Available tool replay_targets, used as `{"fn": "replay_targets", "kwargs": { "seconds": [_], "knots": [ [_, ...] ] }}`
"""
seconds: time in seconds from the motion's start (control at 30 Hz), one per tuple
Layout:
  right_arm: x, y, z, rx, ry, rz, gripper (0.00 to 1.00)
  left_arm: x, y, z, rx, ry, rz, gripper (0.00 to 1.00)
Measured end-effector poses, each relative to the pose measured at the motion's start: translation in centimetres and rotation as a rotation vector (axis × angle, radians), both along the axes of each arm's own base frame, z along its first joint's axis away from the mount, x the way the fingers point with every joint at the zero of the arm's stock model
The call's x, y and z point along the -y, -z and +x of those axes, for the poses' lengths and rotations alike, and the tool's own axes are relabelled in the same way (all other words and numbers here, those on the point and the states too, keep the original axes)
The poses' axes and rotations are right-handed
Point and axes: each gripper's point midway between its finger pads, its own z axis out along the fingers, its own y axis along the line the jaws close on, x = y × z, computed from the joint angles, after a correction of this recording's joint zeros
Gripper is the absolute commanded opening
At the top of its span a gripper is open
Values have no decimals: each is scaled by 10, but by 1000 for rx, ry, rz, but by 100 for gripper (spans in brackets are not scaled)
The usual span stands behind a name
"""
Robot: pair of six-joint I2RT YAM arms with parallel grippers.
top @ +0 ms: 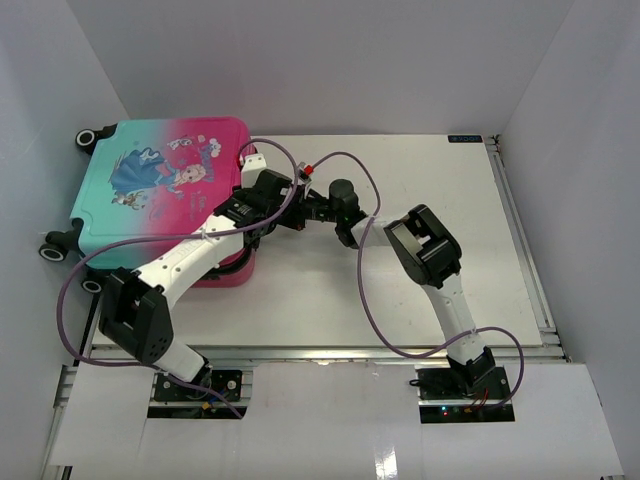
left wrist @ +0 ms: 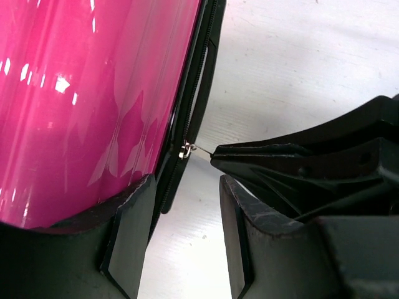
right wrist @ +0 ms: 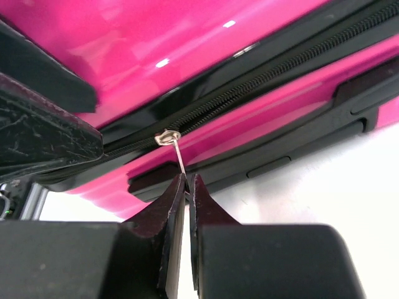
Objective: Pack the luggage
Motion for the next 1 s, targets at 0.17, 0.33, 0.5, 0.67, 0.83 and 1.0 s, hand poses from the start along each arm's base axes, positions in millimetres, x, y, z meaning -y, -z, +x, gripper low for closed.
{"fn": "replay_targets", "kwargs": {
  "seconds": [0.17, 0.33, 0.5, 0.67, 0.83, 1.0],
  "knots": [
    [1, -8, -7, 8, -29, 48, 8, -2, -13, -2, 34, 31, -82, 57],
    [-2, 5, -1, -12, -32, 51, 8, 1, -28, -4, 71, 73, -165, 57],
    [8, 22, 29, -53, 66, 27, 8, -3, -25, -2, 66, 71, -196, 57],
    [11, 15, 60, -41, 118, 41, 18, -7, -25, -5, 75, 72, -212, 57],
    [9, 3, 54, 2, 70, 70, 44, -7, -29, -6, 89, 81, -235, 57],
    [5, 13, 31, 32, 9, 67, 57, -4, -33, -7, 113, 108, -271, 57]
  ]
}}
